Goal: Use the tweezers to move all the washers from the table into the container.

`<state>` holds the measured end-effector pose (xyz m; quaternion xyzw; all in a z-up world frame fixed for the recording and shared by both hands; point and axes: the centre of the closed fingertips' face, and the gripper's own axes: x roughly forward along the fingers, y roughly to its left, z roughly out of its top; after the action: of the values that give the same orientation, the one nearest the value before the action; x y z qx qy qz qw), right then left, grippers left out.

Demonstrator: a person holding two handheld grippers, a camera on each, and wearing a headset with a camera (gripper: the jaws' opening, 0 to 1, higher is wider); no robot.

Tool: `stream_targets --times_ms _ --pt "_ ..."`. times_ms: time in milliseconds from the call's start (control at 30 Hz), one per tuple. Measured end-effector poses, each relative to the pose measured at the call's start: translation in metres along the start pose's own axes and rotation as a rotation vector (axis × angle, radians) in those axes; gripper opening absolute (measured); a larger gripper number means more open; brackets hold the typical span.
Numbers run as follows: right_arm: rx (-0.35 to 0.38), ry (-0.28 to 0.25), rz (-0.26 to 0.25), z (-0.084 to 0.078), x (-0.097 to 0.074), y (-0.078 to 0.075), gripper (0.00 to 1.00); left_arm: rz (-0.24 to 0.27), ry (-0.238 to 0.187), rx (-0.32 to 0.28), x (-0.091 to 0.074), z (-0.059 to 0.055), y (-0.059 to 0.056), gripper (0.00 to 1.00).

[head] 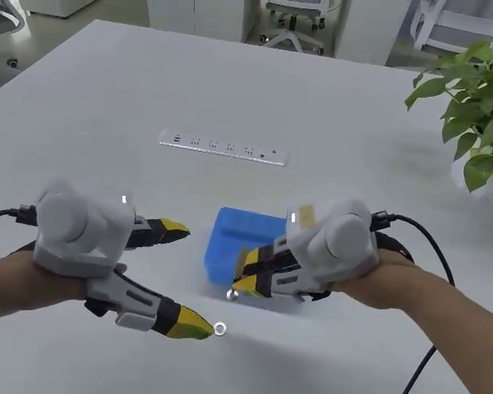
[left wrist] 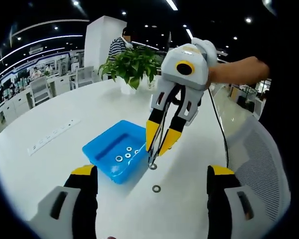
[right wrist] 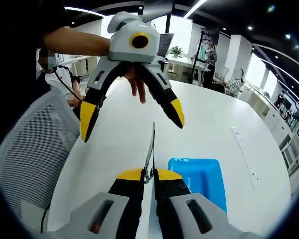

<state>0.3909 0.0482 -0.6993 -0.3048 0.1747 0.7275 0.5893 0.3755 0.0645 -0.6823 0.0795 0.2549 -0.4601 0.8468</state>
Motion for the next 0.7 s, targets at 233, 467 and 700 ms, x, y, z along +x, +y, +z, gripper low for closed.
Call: stream_targets --times_ms 233,467,700 --pt "-0.005 -0.003 -0.011 0.006 -0.014 -0.010 0.09 0.024 -0.008 -0.011 -0.003 -0.002 -0.001 0.99" --pt "-0.009 -0.010 -0.028 0.010 -0.024 -0.021 0.09 0.041 -0.013 -0.018 -0.005 -0.004 -0.001 0.99" --pt "-0.011 -0.009 -0.057 0.009 -0.031 -0.039 0.09 0.053 -0.029 -0.027 -0.008 -0.002 0.000 0.99"
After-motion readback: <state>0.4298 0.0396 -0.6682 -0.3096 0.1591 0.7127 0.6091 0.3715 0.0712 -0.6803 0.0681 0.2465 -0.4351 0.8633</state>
